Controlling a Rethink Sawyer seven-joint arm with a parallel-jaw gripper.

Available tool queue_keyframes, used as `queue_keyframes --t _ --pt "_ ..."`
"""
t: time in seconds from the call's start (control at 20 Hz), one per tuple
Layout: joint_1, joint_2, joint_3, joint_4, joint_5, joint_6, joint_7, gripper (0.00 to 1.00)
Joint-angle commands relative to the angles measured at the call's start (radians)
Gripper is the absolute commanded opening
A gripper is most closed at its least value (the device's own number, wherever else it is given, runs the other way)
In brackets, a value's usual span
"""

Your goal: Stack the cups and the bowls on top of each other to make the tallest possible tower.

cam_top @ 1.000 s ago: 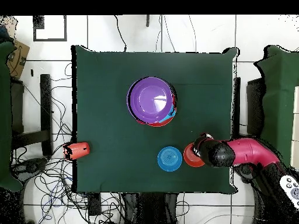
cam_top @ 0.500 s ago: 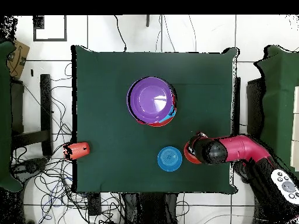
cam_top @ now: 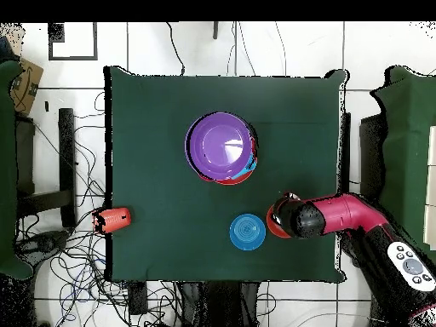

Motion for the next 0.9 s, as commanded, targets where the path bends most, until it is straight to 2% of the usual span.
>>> queue_keyframes --t 0.05,0.7,0.75,0.9 --pt "0.04 0.022 -0.057 -0.075 -0.074 0.051 -0.173 1.0" --pt "0.052 0.027 -0.056 -0.077 -0.052 0.036 -0.14 1.0" --pt "0.051 0.028 -0.055 -0.076 -0.048 0.031 -0.131 0.0" --pt "0.051 0.027 -0.054 -0.076 -0.046 0.033 -0.13 0.0"
